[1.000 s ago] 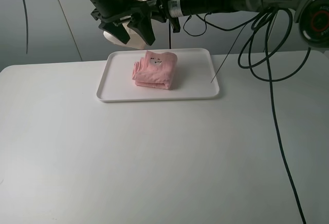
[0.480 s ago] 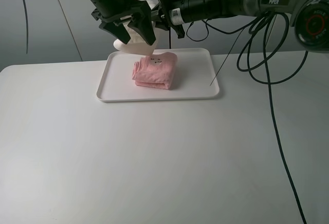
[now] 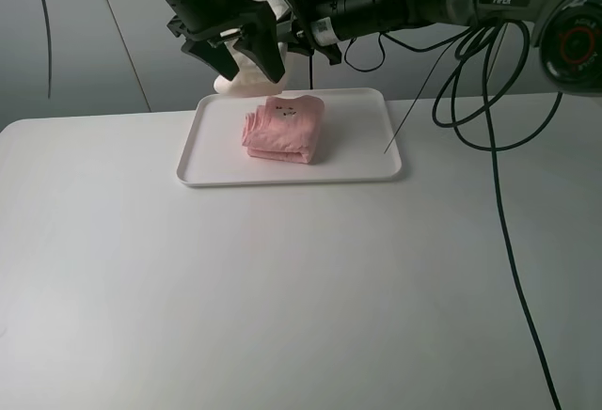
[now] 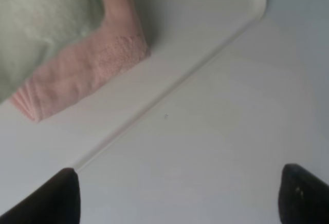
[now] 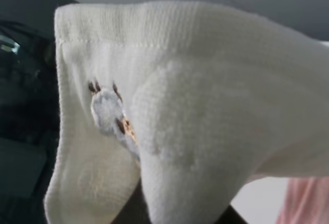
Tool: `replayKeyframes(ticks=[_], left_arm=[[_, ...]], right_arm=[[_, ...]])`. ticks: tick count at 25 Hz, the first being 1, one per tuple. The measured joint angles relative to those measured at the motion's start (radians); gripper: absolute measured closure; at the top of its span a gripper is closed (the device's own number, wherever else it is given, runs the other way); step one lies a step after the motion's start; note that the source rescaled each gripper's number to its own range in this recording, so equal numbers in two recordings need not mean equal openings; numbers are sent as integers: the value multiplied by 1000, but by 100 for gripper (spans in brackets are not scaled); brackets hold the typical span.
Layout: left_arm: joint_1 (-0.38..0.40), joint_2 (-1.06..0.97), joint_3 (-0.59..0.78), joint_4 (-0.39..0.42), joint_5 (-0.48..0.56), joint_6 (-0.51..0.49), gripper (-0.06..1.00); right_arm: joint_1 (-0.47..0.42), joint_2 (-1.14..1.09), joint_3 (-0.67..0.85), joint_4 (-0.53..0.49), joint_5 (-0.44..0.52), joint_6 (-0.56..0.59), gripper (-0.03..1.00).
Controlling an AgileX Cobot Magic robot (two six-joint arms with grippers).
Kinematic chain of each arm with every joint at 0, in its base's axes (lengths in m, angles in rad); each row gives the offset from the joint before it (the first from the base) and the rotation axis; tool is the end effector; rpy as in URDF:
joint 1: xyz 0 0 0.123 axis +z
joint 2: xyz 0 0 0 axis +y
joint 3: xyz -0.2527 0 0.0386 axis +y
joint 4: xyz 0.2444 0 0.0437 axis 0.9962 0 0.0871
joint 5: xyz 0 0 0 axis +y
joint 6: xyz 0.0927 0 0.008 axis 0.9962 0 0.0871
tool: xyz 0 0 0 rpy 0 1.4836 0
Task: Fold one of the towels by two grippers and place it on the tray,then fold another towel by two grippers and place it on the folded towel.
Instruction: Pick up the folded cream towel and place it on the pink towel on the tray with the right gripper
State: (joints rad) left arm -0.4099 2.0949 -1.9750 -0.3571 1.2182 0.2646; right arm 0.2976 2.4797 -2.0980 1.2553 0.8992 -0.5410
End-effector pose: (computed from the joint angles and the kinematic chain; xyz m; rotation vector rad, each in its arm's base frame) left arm 0.3887 -0.2022 0.2538 0.8344 2.6758 -0.5341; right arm 0.4720 0.2172 0.1590 -0.2069 2.3233 1.3813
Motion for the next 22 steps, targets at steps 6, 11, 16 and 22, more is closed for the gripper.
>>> replayKeyframes(ticks=[6, 11, 16, 22], left_arm=[[0, 0, 0, 0, 0, 2, -5], [0, 0, 0, 0, 0, 2, -5], [0, 0, 0, 2, 0, 2, -5], [0, 0, 0, 2, 0, 2, -5]], right_arm=[[0, 66, 0, -98, 32, 73, 86], [0, 79, 16, -253, 33, 217, 86], [0, 79, 15, -334, 31, 293, 86], [0, 79, 15, -352, 31, 310, 69]])
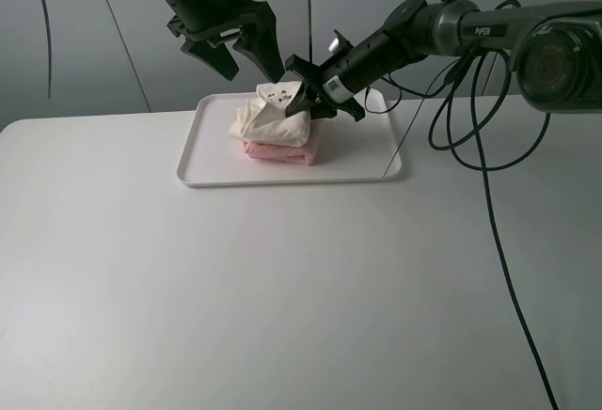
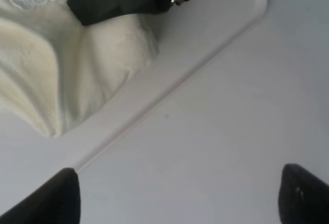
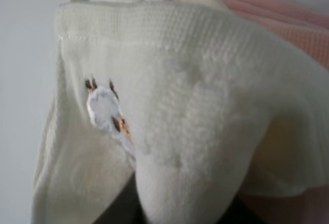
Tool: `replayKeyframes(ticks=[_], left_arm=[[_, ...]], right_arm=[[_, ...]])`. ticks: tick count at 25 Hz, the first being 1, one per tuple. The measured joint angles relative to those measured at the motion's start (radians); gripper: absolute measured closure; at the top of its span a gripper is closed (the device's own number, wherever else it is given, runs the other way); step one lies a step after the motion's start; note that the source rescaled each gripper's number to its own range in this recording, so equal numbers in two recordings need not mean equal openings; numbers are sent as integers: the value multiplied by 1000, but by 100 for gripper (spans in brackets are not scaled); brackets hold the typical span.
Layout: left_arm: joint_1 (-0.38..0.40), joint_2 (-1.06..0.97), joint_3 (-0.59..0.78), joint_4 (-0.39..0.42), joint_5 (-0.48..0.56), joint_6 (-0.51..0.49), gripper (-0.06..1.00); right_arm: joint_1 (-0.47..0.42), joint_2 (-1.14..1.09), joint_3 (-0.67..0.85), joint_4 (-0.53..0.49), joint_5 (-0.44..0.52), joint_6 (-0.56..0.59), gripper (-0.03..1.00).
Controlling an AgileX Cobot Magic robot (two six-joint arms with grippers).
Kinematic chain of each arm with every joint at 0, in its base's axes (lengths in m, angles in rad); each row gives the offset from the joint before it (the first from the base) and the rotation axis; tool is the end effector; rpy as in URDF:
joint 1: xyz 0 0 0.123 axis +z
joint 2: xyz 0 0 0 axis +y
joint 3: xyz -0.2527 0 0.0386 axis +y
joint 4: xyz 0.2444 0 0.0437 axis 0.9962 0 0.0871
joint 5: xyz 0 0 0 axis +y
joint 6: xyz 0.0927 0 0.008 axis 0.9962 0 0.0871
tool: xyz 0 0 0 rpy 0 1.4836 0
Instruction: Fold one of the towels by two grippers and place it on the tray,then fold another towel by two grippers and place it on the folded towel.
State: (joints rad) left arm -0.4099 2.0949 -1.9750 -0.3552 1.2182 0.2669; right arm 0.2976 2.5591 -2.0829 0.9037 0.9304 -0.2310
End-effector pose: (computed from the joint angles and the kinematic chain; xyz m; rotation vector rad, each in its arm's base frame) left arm 0.3888 -0.2021 0.2537 0.8379 2.6746 -0.5309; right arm 0.4640 0.2037 0.0928 -0.0759 2.7127 1.1339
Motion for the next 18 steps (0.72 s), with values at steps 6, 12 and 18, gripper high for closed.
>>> replayKeyframes(ticks=[6, 12, 18], left_arm=[[0, 0, 0, 0, 0, 0, -5], [14, 0, 0, -12, 0, 0, -5], [72, -20, 0, -34, 0, -2, -5]], right_arm=[[0, -2, 0, 25, 48, -61, 0], [1, -85, 4, -189, 49, -83, -3], [1, -210, 4, -534, 57, -53, -3]])
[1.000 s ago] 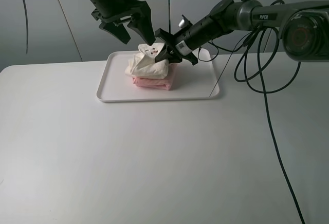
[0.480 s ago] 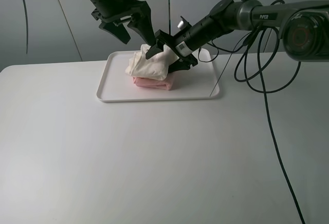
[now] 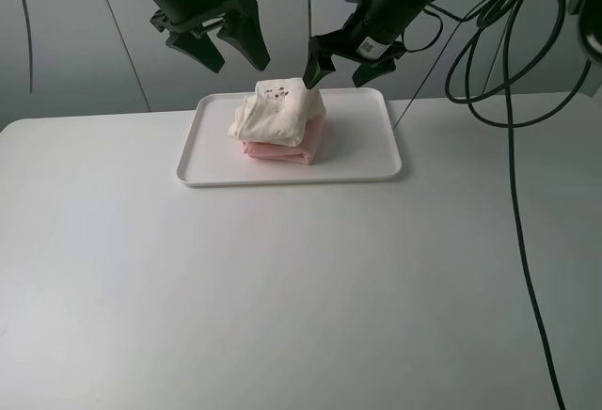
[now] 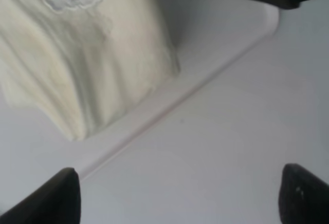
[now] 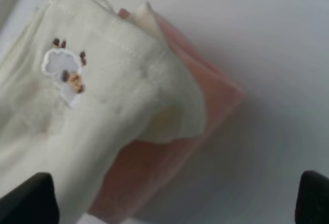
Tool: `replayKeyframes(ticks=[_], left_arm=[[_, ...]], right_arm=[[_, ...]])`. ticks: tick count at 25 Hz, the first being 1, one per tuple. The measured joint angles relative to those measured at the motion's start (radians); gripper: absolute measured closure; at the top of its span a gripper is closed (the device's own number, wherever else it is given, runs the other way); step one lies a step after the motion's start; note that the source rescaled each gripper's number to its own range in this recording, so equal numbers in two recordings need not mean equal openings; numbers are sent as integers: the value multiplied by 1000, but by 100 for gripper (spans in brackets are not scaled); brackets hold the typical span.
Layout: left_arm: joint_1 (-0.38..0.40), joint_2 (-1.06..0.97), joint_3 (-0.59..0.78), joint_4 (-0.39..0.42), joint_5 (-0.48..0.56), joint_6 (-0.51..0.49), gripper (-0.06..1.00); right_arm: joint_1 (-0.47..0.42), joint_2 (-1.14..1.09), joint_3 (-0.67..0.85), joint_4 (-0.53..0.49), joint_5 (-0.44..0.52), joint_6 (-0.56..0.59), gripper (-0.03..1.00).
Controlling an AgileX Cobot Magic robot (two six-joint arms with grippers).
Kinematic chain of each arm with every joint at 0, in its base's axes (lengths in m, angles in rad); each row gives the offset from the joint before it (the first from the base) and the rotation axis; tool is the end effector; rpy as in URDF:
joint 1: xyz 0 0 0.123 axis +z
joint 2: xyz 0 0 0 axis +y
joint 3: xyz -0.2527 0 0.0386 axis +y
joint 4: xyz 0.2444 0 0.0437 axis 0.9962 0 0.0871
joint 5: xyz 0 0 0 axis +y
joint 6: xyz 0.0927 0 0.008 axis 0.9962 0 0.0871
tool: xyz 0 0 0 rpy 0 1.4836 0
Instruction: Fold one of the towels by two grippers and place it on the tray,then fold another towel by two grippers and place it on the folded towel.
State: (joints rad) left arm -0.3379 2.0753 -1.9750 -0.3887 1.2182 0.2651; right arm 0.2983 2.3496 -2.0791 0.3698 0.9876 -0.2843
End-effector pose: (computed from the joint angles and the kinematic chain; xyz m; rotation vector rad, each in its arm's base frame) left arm 0.3989 -0.1753 0.2633 0.7252 2.6700 -0.5598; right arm 0.4594 0.1706 0.1720 -0.5912 2.6432 0.4820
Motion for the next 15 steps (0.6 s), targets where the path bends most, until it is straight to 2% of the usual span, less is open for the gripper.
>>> replayKeyframes(ticks=[3, 6, 11, 15], left_arm=[[25, -16, 0, 2, 0, 0, -5], [38, -20, -1, 34, 0, 2, -5], [50, -54, -1, 94, 2, 2, -5], [79, -135, 43, 115, 0, 2, -5]], right_arm=[[0, -47, 0, -137, 42, 41, -3], [0, -94, 0, -220, 91, 70, -2], [0, -179, 9, -283, 128, 110, -1], [0, -288, 143, -310, 90, 127, -1]])
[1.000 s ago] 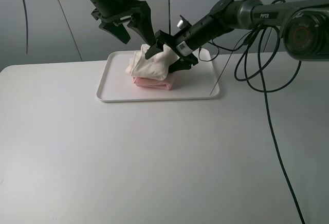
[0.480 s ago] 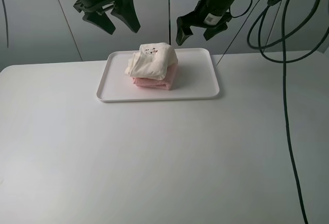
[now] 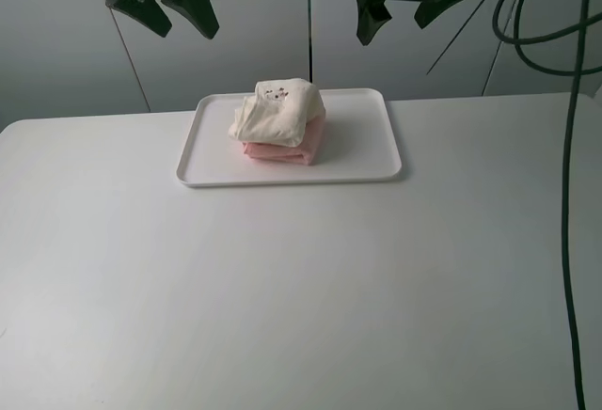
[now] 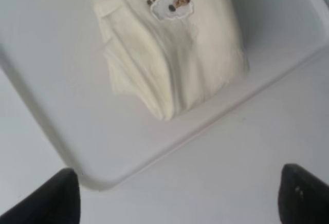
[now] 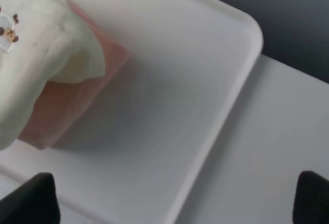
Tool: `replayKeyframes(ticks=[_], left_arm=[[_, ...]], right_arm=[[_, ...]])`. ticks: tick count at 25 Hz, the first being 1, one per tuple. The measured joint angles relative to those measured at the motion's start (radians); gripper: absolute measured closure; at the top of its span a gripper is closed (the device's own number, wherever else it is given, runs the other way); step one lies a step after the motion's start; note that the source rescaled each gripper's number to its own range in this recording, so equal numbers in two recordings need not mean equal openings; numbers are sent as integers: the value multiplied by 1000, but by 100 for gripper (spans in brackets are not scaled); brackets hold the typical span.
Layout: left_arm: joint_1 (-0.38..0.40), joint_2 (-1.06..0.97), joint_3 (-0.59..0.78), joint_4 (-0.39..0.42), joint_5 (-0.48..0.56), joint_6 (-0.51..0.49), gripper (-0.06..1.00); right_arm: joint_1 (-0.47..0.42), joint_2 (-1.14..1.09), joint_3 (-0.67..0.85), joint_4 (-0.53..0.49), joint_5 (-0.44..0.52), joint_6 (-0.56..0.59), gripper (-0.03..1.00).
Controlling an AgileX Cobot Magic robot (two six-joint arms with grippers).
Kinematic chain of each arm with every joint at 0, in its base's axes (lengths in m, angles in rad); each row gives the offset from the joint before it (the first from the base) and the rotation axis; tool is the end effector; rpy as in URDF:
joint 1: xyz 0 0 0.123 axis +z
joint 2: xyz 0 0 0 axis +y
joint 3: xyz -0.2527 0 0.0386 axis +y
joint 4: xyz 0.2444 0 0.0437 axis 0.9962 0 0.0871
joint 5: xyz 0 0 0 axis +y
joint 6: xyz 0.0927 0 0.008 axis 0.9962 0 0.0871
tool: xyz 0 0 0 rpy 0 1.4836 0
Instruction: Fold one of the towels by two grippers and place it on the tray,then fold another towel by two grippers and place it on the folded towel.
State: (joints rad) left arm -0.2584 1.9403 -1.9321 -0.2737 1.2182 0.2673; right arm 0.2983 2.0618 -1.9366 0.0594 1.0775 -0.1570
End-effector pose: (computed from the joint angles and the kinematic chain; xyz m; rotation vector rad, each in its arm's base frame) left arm 0.3909 -0.1277 0.3051 0.6482 2.6078 -0.3726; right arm 0.4210 0.1345 0.2570 -0.5859 2.6244 0.1229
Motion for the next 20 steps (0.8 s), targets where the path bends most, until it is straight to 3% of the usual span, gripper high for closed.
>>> replayKeyframes(ticks=[4, 10, 13, 20], left_arm=[[61, -111, 164, 4, -18, 0, -5], [170, -378, 543, 12, -191, 16, -5], [198, -524, 670, 14, -237, 17, -5], [197, -807, 877, 14, -228, -15, -5]], right_arm=[[0, -188, 305, -66, -120, 38, -1], [0, -644, 820, -133, -293, 140, -1], [0, -859, 976, -123, -281, 157, -2], [0, -1269, 1157, -119, -123, 157, -3]])
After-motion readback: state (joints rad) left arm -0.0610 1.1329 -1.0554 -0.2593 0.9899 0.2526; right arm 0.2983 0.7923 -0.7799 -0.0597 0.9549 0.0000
